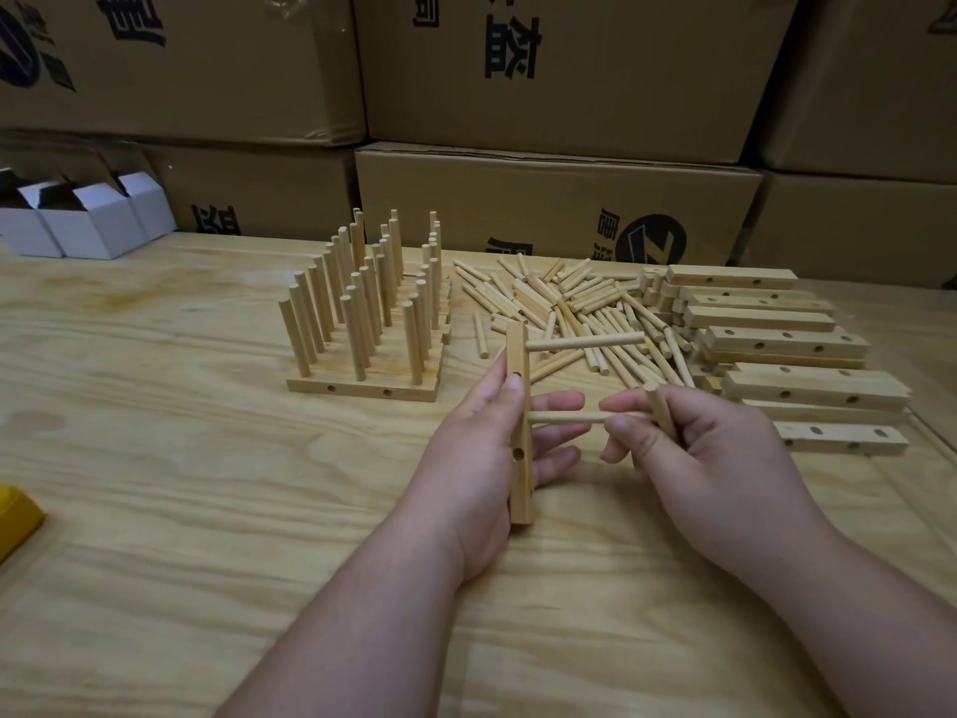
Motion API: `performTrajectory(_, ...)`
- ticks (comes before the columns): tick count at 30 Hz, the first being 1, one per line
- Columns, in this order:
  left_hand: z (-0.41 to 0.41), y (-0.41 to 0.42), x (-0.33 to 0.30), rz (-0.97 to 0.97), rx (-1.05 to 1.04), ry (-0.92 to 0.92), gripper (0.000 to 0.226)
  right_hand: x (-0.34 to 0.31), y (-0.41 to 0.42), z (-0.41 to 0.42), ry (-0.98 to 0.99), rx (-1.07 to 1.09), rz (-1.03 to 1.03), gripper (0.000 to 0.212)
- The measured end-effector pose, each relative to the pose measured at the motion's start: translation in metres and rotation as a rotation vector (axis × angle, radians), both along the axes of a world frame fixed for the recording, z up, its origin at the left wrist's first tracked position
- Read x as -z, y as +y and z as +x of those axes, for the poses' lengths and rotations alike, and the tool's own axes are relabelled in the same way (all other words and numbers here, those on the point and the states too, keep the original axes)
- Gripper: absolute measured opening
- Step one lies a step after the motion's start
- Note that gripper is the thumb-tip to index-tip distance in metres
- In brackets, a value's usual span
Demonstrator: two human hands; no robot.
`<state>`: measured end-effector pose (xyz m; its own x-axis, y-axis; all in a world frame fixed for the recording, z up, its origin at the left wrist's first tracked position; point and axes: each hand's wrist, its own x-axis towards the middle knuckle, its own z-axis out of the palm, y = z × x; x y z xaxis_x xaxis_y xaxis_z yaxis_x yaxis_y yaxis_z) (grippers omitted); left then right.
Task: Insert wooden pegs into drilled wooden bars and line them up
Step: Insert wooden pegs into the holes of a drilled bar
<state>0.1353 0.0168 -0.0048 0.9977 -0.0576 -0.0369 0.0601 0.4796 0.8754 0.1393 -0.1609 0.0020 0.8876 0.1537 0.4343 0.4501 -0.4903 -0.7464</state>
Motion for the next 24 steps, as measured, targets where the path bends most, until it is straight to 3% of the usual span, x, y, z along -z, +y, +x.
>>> performTrajectory(4, -0.001, -0.001, 0.0, 0.047, 0.013, -0.013, 0.032, -0.002, -0.001, 0.0, 0.021, -0.017, 0.023, 0.01)
performTrajectory(10, 0.001, 0.0, 0.004, 0.047, 0.043, -0.033, 0.03, 0.0, -0.001, 0.001, 0.027, -0.025, 0.037, 0.014)
performTrajectory(13, 0.003, 0.0, 0.004, -0.005, 0.022, -0.018, 0.032, 0.003, 0.006, -0.001, 0.038, -0.032, 0.109, 0.005)
performTrajectory(16, 0.003, 0.0, 0.002, -0.093, -0.033, 0.022, 0.029, 0.006, 0.008, -0.004, 0.08, -0.074, 0.268, 0.022)
performTrajectory(18, 0.003, 0.002, 0.001, -0.132, -0.064, 0.058, 0.031, 0.005, 0.007, -0.004, 0.07, -0.093, 0.303, 0.017)
performTrajectory(21, 0.004, 0.003, 0.0, -0.16, -0.08, 0.099, 0.038, 0.005, 0.007, -0.002, 0.023, -0.098, 0.215, 0.002)
performTrajectory(24, 0.004, 0.003, -0.002, -0.193, -0.105, 0.124, 0.038, 0.006, 0.008, -0.003, -0.039, -0.151, 0.03, 0.007)
